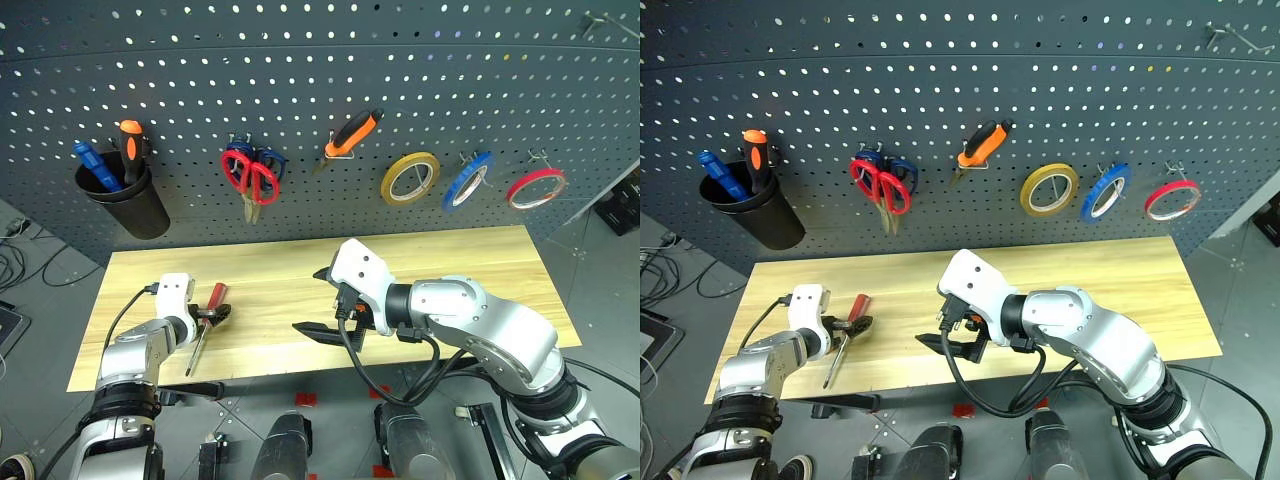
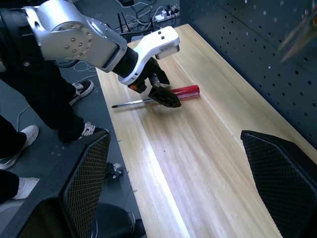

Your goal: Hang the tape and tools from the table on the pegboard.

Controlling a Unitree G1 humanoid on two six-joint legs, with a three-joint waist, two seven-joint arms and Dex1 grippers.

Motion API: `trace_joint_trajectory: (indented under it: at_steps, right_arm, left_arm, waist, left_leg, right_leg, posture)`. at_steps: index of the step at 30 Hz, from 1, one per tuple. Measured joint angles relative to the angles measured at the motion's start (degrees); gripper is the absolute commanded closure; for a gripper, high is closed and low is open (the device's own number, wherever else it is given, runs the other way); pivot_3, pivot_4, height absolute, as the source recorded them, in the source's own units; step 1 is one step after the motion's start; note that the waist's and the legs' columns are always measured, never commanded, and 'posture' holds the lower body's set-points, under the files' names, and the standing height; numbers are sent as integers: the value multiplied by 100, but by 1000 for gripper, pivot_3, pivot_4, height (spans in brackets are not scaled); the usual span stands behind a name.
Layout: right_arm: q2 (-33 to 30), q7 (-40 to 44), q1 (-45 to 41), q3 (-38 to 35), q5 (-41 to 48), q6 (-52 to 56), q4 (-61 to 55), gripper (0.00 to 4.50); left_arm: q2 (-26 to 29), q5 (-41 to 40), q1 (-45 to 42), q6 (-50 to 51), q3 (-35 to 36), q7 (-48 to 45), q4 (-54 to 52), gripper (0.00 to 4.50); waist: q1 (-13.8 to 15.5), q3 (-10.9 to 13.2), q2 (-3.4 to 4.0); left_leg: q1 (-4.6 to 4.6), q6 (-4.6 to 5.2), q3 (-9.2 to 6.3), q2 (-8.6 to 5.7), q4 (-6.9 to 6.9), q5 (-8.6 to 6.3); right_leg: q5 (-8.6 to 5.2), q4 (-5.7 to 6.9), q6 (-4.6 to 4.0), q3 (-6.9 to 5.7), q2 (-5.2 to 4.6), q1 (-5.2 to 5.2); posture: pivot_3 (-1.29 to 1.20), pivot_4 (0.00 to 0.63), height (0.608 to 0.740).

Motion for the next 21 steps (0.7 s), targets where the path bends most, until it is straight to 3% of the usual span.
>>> trace_joint_trajectory:
  at_steps: [9, 13, 21]
  right_arm:
    - [-103, 105, -159, -1, 3, 10, 6, 0]
    - [-143, 127, -233, -2, -67, -187, 164, 0]
    - [-202, 130, -179, -39, -647, -1313, 587, 0]
  left_arm:
    - [98, 24, 185, 361, -301, -256, -367, 3486]
    - [128, 92, 311, 192, -317, -168, -457, 3592]
    - [131, 633, 1206, -1471, -365, 212, -1152, 3592]
  waist:
    - [-5, 2, 1]
    - [-1, 0, 1]
    - [4, -25, -12]
  left_leg:
    - [3, 0, 2, -1, 0, 0]
    - [4, 0, 2, -1, 0, 0]
    - [-15, -33, 11, -4, -3, 17]
  right_leg:
    - [0, 0, 0, 3, -4, 1]
    - [0, 0, 0, 4, -12, 1]
    - [1, -1, 0, 3, -44, -26]
  posture:
    - [-102, 271, 740]
    - [-104, 237, 740]
    - [-127, 169, 740]
